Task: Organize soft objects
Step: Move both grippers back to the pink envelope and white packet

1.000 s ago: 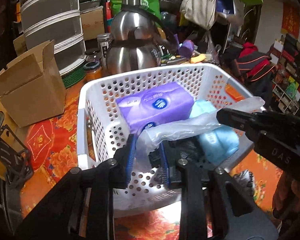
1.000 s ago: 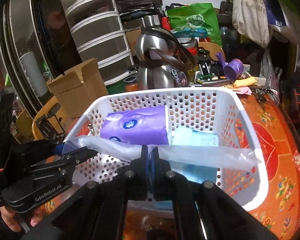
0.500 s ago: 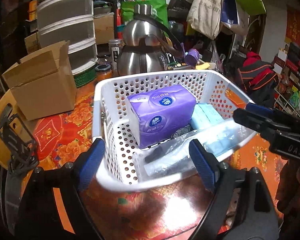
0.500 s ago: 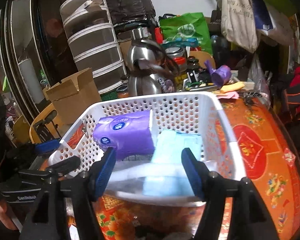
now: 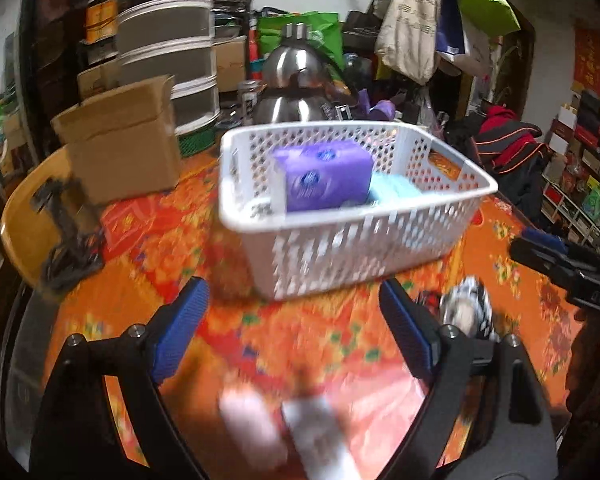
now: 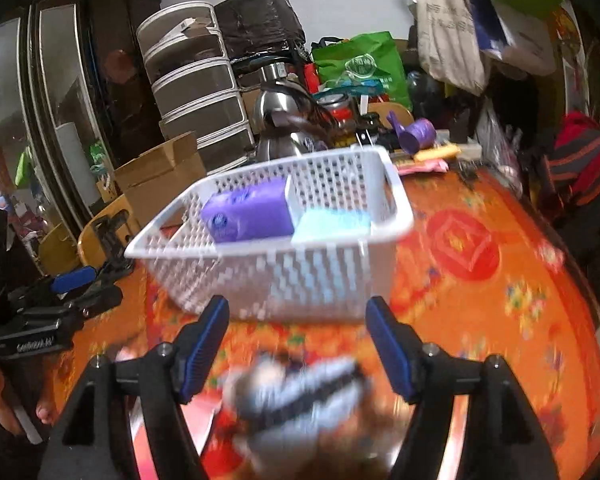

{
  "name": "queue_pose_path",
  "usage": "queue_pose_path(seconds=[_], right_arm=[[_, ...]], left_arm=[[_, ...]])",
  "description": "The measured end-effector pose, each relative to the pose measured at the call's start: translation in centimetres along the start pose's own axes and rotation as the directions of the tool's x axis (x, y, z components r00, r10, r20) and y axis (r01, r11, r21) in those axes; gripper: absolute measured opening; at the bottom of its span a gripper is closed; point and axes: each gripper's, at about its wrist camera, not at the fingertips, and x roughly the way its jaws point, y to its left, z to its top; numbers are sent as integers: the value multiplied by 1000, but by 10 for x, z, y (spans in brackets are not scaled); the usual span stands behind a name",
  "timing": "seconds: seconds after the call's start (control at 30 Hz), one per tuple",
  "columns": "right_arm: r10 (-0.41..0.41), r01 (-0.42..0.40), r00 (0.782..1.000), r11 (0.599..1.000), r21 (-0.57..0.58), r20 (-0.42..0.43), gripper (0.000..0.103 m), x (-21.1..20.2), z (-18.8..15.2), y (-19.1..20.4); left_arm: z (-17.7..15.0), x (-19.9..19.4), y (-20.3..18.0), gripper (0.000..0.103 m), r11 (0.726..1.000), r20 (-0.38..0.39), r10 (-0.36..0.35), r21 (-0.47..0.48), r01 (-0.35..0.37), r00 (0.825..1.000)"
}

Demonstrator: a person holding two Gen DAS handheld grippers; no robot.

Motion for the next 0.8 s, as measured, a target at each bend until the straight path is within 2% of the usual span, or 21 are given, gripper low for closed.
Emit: queue_pose_path(seconds=[0.2, 0.4, 0.6, 0.8], right_arm=[[16, -14, 999, 999, 42, -40, 71, -24, -61, -4], [41, -39, 998, 998, 58, -41, 71, -37, -93, 3], [46, -43, 997, 998, 55, -57, 71, -28, -99, 10], [37, -33, 996, 998, 45, -82, 71, -20, -104, 14]], left_arm=[[-57, -30, 24, 86, 996, 15, 24, -83, -23, 1000], [-98, -39, 50, 86, 986, -2, 28, -167, -28, 1000], [-111, -28, 57, 86, 983, -40, 22, -182, -29, 999], [-109, -17, 55, 86, 984, -49, 1, -180, -10, 999]])
